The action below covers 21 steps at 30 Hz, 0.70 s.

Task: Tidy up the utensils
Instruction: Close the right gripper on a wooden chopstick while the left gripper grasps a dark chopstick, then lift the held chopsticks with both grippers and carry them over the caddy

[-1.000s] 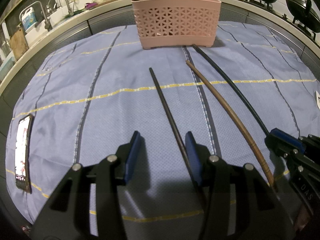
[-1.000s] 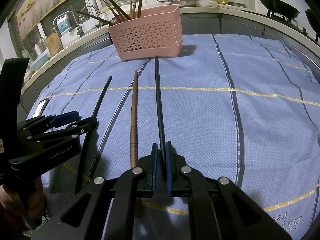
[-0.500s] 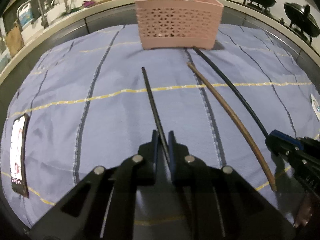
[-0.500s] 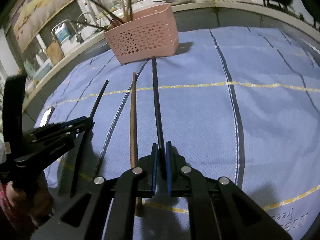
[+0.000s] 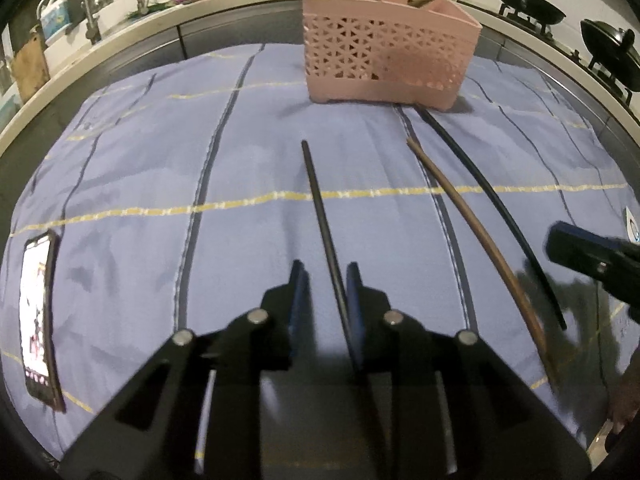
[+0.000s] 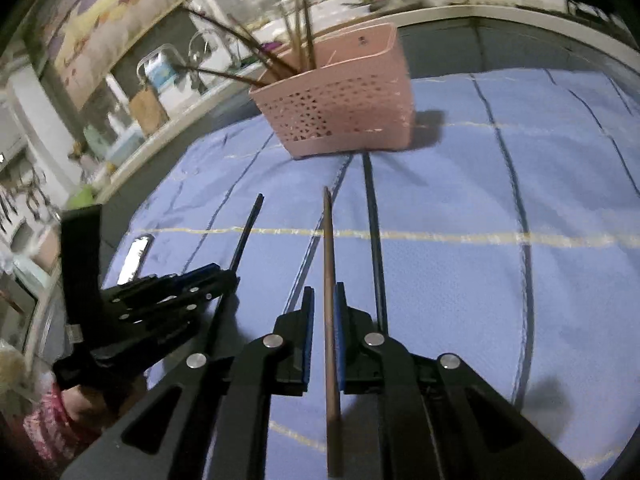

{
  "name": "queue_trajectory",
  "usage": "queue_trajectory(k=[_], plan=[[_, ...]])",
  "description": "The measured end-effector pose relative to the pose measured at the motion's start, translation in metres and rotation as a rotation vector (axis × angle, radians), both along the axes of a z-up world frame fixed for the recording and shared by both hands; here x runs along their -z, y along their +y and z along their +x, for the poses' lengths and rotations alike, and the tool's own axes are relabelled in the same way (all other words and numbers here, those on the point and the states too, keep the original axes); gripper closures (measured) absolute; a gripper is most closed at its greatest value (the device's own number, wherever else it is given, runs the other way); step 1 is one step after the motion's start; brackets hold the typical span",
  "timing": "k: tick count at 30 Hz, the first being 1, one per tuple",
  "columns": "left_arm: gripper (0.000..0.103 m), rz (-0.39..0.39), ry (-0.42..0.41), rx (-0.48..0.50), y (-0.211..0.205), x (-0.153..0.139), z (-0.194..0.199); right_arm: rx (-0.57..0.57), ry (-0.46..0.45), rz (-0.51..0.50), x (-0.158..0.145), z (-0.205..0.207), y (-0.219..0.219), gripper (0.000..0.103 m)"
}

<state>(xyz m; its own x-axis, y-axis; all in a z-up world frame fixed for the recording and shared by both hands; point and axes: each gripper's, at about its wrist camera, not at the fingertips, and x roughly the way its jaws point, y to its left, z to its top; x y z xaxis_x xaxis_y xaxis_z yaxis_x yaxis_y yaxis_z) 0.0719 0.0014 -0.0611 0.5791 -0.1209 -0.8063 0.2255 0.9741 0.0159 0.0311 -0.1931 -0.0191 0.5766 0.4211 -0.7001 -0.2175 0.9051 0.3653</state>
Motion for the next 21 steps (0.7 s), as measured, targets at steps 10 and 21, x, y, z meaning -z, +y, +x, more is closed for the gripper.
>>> queue_trajectory(k=[10, 21], plan=[[0.085, -0.009, -0.029, -0.012, -0.004, 0.0, 0.029, -0.075, 0.055, -0.227, 0.021, 0.053, 0.046, 0.085], [0.098, -0.259, -0.083, 0.063, 0.016, -0.05, 0.027, -0.16, -0.033, -0.041, -0.02, 0.04, 0.035, 0.097]])
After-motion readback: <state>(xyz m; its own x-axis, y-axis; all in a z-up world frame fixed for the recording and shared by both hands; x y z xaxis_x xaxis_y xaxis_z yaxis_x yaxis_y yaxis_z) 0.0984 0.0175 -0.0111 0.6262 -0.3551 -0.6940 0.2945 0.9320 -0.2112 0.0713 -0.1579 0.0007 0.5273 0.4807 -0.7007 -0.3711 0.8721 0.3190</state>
